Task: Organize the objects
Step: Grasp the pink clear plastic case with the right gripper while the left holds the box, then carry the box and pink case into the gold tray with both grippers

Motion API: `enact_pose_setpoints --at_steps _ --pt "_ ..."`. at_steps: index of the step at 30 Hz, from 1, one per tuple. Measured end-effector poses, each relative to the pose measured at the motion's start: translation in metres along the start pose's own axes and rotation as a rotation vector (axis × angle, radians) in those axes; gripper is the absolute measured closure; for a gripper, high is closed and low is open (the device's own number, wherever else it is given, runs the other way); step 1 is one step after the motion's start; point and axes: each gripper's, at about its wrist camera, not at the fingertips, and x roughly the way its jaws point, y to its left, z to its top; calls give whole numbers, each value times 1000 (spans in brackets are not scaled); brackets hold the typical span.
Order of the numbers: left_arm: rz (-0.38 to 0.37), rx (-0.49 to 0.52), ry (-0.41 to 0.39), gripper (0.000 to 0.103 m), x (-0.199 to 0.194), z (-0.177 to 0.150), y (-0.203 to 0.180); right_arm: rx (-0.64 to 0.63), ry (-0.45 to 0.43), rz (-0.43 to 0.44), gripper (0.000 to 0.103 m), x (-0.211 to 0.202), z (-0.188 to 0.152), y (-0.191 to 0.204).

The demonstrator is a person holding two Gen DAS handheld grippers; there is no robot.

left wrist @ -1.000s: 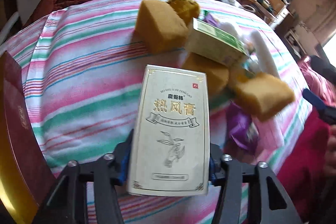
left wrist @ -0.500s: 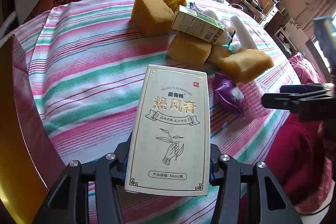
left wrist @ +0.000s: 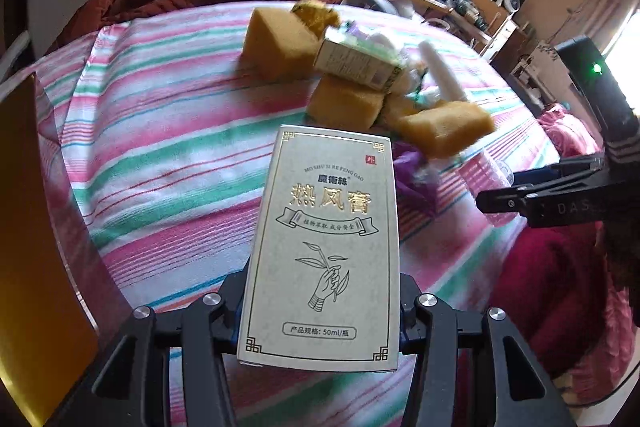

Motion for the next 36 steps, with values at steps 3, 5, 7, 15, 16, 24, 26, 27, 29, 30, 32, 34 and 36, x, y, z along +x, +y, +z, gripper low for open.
enact_pose_setpoints --at_steps 3,5,7,15,16,24,26,27,29,30,32,34,36 --pt "-30 0 -41 51 -13 5 -5 26 -64 33 40 -20 -15 -10" --pt "-50 -11 -71 51 -23 6 -4 40 -124 62 40 -37 -23 -13" --pt "-50 -27 -106 51 -33 11 -4 34 -188 114 40 -53 -26 -11" --pt "41 -222 -239 50 -95 4 59 -150 -317 273 40 -95 -5 96" --pt "61 -249 -251 51 -105 -2 70 -175 -318 290 40 -97 -3 111" --pt "281 -436 -275 50 -143 -57 159 -398 -274 393 40 -79 26 247" --pt "310 -481 -265 50 -142 -70 174 -438 -254 404 40 -70 34 274" --pt "321 -505 -261 50 -144 -78 182 -457 -242 409 40 -65 38 290" --pt "332 -531 -263 50 -144 -89 191 -503 -218 427 40 -59 39 318" --pt "342 -548 -267 50 -146 -95 195 -522 -207 439 40 -57 37 329" --pt "358 -580 -277 50 -150 -102 201 -546 -189 456 40 -52 34 349" --pt "353 -615 -299 42 -155 -103 205 -566 -159 464 40 -45 28 366" --pt "352 -638 -326 28 -164 -105 208 -609 -110 497 39 -37 18 381"
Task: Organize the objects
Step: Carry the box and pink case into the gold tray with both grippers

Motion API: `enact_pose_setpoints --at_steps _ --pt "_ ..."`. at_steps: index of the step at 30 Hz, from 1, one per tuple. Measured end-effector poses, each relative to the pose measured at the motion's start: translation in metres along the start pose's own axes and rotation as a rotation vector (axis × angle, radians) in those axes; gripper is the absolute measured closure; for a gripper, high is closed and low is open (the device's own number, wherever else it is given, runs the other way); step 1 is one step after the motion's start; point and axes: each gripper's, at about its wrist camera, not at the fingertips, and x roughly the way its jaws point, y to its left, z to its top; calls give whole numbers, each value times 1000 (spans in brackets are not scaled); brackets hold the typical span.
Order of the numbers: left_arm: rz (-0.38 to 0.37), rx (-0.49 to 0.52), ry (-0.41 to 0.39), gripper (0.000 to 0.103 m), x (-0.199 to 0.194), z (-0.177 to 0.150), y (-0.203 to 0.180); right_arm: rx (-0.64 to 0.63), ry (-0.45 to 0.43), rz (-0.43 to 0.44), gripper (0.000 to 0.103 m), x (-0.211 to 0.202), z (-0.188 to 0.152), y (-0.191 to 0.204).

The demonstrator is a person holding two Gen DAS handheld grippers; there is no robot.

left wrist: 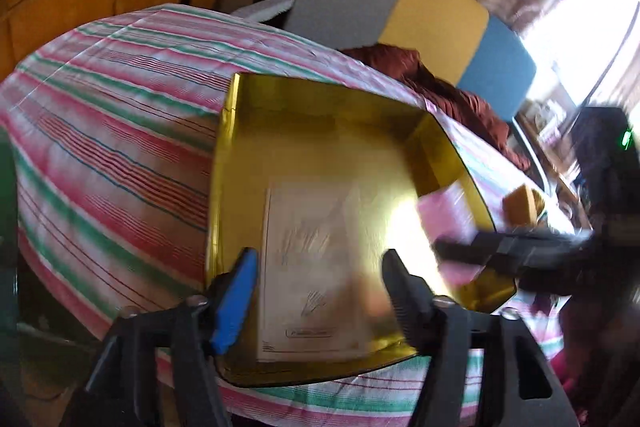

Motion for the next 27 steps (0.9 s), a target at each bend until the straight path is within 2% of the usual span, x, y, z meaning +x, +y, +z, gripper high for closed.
enact_pose_setpoints --at_steps 4,7,12,15,20,23,27 --pt "8 -34 -72 25 -10 11 8 -31 63 83 38 21 -9 20" --pt "42 -41 -119 25 -18 17 14 -17 103 224 38 30 -18 23" --pt "95 -36 -143 23 -24 15 14 -35 107 223 37 35 -29 28" --pt "121 -20 -154 20 -26 11 9 -38 80 183 30 25 -38 26" --pt "150 13 -176 15 -29 6 -5 -56 -38 17 21 -4 -53 19" --pt "146 43 -183 14 -32 3 -15 -52 -112 -53 19 -18 -58 18" --pt "141 96 -188 13 -39 -1 -31 -26 -184 -103 18 -30 -64 11"
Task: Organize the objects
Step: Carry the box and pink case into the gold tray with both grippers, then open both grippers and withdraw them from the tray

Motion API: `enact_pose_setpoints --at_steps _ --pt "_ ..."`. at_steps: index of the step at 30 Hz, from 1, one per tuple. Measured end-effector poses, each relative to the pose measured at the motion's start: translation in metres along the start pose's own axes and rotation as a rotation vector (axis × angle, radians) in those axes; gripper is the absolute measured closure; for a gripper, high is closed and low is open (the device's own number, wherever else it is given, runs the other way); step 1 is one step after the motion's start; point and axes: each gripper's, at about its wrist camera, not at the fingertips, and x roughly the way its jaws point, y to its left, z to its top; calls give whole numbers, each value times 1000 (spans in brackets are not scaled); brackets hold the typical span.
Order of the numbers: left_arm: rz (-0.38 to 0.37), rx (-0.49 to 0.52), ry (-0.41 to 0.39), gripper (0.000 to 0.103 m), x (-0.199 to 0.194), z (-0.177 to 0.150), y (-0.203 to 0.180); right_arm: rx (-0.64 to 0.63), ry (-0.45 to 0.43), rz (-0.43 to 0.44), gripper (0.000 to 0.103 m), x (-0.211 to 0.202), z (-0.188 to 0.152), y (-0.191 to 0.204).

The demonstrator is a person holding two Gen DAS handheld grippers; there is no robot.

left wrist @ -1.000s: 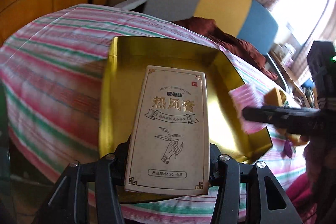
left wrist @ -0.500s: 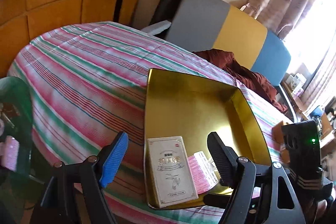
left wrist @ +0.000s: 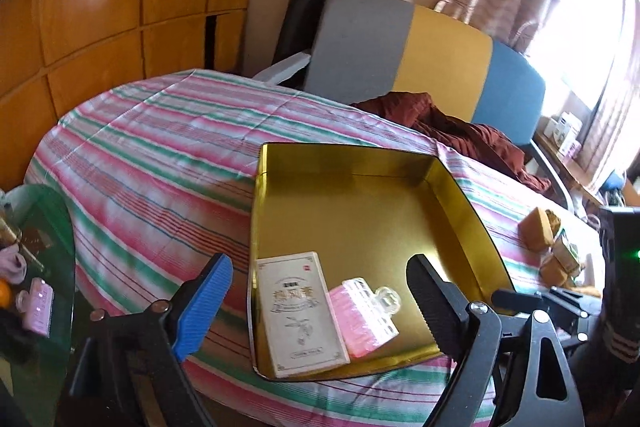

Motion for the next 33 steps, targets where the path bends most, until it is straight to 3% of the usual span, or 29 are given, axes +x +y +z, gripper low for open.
enact_pose_setpoints --at_steps 8,20,24,27,33 --pt "-19 75 11 13 -6 -4 -25 68 -82 -69 18 -21 -7 -23" --pt "-34 127 48 12 0 -13 -49 60 -199 -227 17 -44 -17 -36" --pt "-35 142 54 11 1 -15 -55 68 -216 -250 17 -48 -18 -40" --pt "-41 155 60 11 3 -15 -58 75 -224 -264 10 -51 -20 -46" --pt "-59 178 78 11 9 -15 -67 128 -213 -296 10 -55 -28 -67"
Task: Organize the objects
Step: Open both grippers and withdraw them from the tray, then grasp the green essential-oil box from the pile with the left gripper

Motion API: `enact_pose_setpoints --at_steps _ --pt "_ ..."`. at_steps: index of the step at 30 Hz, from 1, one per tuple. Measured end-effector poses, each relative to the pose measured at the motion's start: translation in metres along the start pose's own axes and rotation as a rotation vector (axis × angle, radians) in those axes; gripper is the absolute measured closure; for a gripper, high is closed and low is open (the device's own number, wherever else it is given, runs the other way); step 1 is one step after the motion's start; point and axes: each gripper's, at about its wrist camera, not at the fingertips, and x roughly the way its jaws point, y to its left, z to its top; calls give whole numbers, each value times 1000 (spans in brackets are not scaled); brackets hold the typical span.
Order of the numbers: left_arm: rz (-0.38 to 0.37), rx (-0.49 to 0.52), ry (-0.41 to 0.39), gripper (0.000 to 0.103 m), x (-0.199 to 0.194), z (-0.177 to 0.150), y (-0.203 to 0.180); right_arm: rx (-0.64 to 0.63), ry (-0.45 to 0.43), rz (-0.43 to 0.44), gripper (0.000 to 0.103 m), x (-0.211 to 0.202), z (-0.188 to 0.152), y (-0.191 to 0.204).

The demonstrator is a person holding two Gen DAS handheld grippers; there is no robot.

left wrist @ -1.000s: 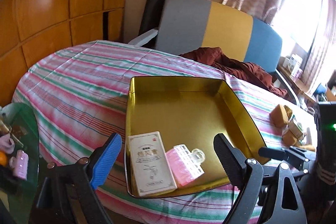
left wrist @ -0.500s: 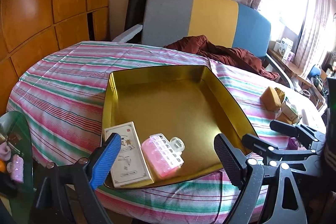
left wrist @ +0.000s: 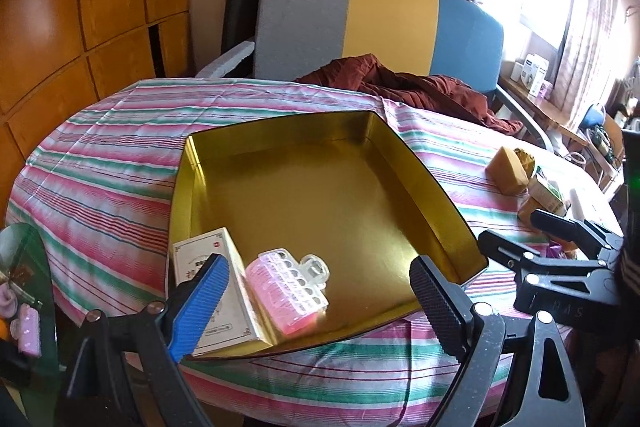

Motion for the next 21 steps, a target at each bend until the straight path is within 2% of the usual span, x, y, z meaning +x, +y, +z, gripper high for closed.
enact_pose_setpoints --at_steps 11,18,21 --pt "-52 56 11 11 9 7 -24 153 27 -123 10 -9 -6 -79" --pt "-93 110 29 11 17 13 -47 273 -6 -256 10 -34 0 -162" --pt "-111 142 36 11 21 16 -60 362 -40 -316 10 -49 1 -207"
